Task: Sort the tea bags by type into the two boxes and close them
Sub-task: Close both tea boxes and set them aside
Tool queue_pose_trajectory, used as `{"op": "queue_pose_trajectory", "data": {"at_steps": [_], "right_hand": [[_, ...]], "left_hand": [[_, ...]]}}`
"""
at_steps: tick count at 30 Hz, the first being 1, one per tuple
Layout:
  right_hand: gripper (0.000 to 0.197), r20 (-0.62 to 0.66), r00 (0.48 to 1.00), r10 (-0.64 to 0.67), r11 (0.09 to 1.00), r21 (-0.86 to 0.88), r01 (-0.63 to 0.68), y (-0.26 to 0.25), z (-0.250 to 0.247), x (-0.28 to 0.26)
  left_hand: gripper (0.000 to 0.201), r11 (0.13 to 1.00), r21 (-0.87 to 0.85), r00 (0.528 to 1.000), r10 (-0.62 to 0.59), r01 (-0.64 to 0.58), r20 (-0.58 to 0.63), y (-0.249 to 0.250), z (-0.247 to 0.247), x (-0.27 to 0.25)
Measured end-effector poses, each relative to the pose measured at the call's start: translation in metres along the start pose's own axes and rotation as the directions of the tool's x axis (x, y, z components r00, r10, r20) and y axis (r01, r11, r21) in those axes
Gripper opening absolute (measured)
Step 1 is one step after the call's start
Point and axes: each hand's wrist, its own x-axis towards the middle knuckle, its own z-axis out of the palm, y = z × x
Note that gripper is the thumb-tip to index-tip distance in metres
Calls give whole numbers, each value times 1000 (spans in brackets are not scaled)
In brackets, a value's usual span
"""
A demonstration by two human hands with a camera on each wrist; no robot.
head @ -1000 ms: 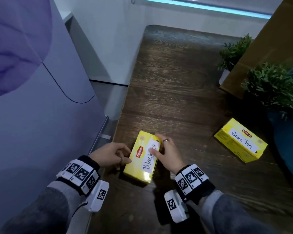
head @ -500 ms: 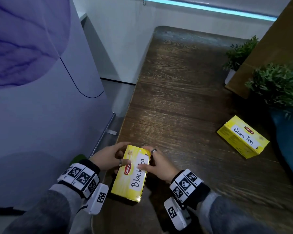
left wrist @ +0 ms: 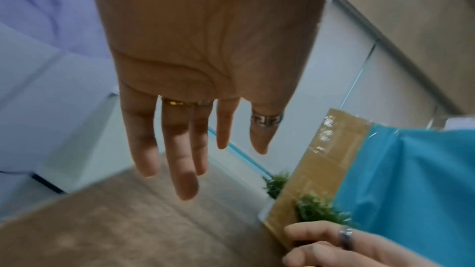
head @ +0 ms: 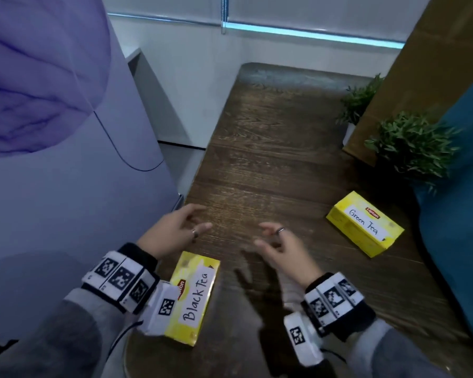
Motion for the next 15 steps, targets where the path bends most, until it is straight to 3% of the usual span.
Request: {"op": "queue_pose_trajectory", "data": {"at_steps": [4,7,11,13,15], "right_hand": [[19,-294,953,79,996,61,-63,26,-86,4],[24,-433,888,156,979,-49,-196,70,-146,6],[52,-451,815,363,854,-189,-484,122,-196,8],[71,-420,789,449,813,-174,-556,141,-206,8],[85,-343,795,500,794,-184,-579,158,-210,9]], "left_hand": [[34,973,-232,985,50,-10,164,60,43,25],[32,946,-319,965,36,50,260,98,97,55],[44,915,-350,930,-65,201,362,131,171,92],[50,888,-360,908,-130,285,399,140,202,105],[55,864,-363,892,-189,350,410,142,226,114]]}}
